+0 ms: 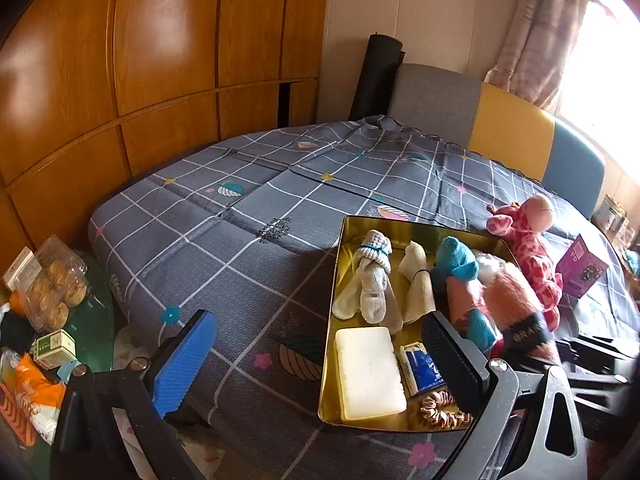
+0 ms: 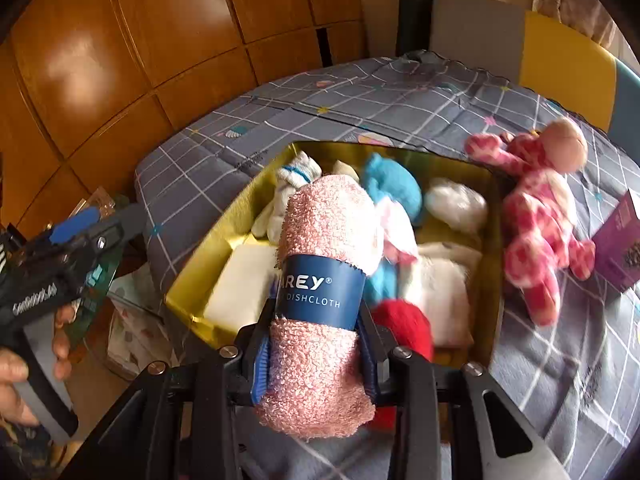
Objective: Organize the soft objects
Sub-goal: 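Carry the pink dishcloth into the gold tray and open the right tool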
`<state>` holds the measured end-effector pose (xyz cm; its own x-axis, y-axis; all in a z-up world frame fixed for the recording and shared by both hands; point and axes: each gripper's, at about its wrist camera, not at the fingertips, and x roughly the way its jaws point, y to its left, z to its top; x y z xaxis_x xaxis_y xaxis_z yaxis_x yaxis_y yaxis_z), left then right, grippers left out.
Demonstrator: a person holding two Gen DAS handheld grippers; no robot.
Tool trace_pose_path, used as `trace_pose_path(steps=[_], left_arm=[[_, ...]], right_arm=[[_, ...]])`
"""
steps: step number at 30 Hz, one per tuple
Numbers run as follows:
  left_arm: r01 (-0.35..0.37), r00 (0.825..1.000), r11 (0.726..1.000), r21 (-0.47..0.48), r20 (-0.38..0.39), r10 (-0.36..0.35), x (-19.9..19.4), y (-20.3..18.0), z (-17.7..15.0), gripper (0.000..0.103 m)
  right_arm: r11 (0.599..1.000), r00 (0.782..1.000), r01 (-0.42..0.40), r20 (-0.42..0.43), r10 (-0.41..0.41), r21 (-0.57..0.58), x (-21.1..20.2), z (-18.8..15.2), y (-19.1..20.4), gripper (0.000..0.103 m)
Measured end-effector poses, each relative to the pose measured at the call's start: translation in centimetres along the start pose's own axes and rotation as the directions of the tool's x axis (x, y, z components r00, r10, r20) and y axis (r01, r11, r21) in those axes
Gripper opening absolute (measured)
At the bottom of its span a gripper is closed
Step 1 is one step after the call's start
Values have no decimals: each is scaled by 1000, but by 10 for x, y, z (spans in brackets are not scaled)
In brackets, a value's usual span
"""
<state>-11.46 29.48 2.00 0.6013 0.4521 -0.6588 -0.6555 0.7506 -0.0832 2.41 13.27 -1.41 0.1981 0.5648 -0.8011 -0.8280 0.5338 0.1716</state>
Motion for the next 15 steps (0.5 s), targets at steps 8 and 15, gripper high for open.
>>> trace_pose_path(steps=[8, 15], left_arm=[[11, 999, 1000, -4, -34, -11, 9, -1, -6, 103], [11, 998, 1000, 12, -63, -10, 19, -5, -13, 103]], right_arm=[[1000, 999, -15, -40, 16, 23, 47, 22, 12, 35], [999, 993, 31, -113, -28, 26, 80, 12, 4, 44]])
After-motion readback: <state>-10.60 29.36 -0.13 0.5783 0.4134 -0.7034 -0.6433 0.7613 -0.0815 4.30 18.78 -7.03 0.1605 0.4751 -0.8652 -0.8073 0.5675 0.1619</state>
